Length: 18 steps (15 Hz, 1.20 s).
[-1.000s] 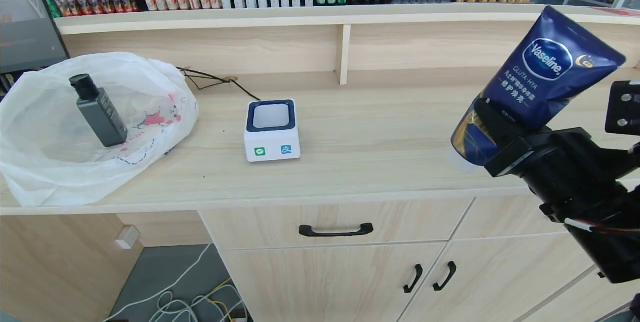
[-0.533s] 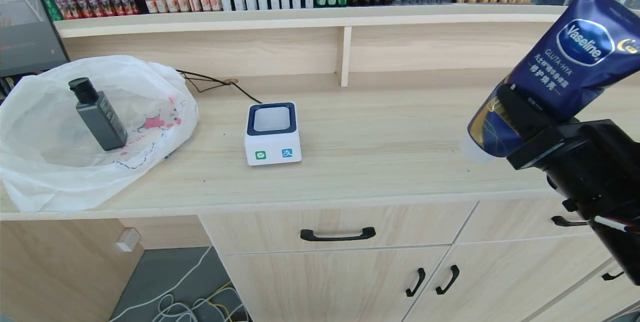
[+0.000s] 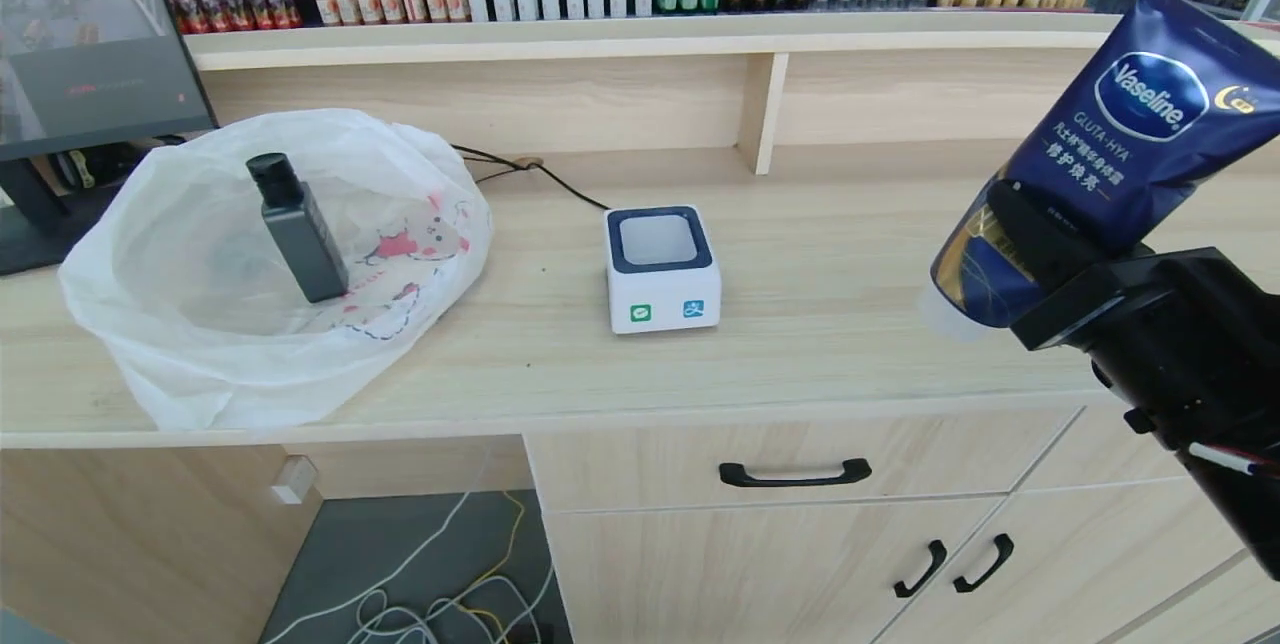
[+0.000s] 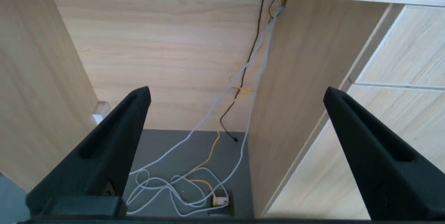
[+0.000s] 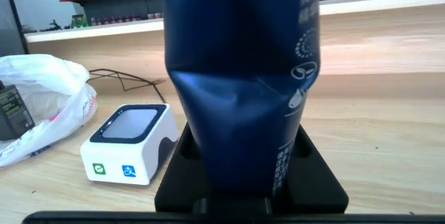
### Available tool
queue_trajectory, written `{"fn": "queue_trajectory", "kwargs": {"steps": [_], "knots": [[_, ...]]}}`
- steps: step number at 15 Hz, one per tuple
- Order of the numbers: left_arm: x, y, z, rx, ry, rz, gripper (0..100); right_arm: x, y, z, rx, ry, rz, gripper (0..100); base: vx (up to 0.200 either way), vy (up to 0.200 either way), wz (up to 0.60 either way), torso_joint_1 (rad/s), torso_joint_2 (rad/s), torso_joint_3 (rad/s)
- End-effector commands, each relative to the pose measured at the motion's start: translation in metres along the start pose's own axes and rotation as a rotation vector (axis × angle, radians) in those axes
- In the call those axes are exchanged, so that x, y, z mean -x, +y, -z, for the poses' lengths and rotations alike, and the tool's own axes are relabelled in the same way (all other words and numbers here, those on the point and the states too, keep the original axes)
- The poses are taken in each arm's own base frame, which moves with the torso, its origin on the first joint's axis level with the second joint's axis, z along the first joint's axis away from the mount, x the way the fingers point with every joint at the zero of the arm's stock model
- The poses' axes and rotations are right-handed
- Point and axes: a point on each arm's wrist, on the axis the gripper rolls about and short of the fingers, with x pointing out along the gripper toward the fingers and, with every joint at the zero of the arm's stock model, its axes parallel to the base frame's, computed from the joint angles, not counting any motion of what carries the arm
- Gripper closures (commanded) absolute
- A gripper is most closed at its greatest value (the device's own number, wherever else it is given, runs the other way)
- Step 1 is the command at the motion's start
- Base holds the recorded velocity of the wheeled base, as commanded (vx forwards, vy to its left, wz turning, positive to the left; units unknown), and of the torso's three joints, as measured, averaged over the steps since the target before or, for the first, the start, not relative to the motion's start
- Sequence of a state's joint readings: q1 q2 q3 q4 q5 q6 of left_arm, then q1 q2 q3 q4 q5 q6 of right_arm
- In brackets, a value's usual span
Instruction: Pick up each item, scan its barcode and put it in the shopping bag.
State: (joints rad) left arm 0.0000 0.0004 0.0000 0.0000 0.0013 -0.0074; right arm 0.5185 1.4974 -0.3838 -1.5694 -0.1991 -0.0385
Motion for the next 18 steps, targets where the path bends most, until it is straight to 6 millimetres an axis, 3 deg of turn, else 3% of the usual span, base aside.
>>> {"fn": "queue_trajectory", "kwargs": {"steps": [1,6,18], "knots": [[0.0,0.0,0.0,0.0,-0.002,0.0,0,0.001,0.0,-0.001,-0.001,-0.003,0.0,100,0.0,0.2,0.0,-0.002,0.0,0.002],[0.0,0.0,0.0,0.0,0.0,0.0,0,0.001,0.0,-0.001,-0.002,-0.004,-0.002,100,0.0,0.2,0.0,0.002,0.01,0.002],[0.0,0.0,0.0,-0.003,0.0,0.001,0,0.001,0.001,0.01,0.002,0.042,-0.005,100,0.0,0.0,0.0,0.0,0.0,0.0]]}}
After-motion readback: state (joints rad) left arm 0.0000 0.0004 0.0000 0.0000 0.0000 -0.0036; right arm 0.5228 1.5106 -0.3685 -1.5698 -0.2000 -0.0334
